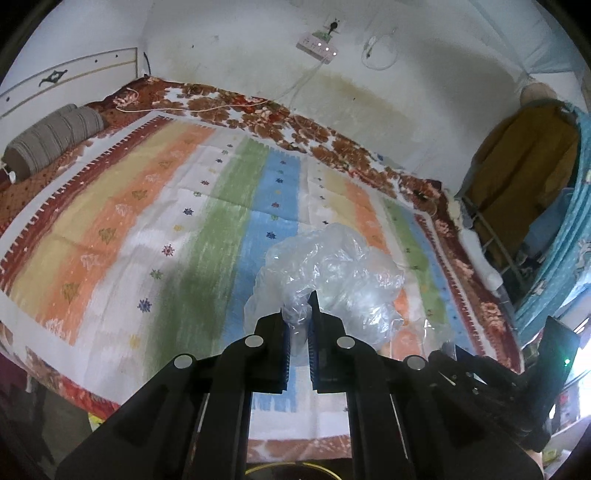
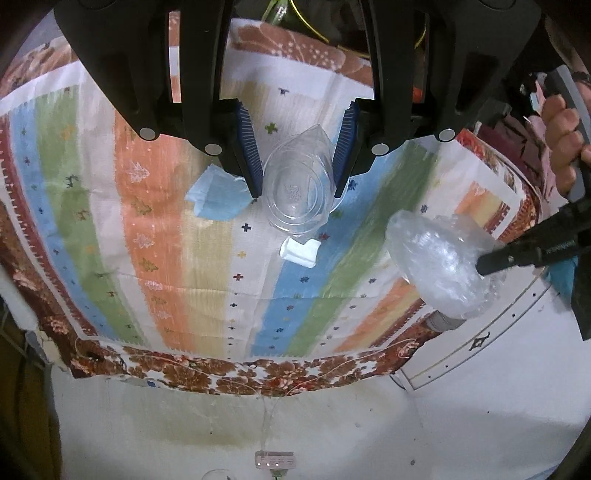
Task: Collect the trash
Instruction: 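Lift the plastic bag and cup in both tools and carry them toward the bin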
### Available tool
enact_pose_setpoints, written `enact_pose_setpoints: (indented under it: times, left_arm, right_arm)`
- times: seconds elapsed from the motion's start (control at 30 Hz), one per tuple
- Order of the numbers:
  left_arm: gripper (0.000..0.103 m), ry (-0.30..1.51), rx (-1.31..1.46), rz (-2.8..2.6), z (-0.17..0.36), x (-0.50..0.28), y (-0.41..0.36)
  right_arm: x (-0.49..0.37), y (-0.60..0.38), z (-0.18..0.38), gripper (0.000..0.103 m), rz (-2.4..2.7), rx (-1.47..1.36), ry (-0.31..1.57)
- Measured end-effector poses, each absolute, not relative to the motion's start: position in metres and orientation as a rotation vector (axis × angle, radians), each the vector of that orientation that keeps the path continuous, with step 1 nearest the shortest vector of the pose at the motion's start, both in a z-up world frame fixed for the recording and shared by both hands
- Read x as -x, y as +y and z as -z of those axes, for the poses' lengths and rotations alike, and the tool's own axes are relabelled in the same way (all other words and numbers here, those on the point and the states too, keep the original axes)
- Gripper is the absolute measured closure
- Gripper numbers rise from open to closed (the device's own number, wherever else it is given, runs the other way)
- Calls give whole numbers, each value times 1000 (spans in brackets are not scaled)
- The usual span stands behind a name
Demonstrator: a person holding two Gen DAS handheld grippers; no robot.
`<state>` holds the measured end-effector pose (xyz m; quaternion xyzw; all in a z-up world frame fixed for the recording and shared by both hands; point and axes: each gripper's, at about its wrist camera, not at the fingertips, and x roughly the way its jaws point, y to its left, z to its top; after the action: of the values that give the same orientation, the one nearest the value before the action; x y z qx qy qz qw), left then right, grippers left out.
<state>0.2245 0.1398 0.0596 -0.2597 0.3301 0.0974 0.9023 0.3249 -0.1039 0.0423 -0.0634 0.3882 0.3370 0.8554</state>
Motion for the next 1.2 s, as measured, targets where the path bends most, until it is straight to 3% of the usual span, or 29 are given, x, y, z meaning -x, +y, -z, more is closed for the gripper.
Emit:
enact_pose_setpoints:
  times: [0.47,1.2]
  left_arm:
    - [96,667,458,-177,-77,-161,97]
    - [96,702,416,-129,-50,-92,55]
  right_arm:
    - [-256,-129,-56,67,-723,170,765]
    - [-172,-155,-33,67,-779,182,784]
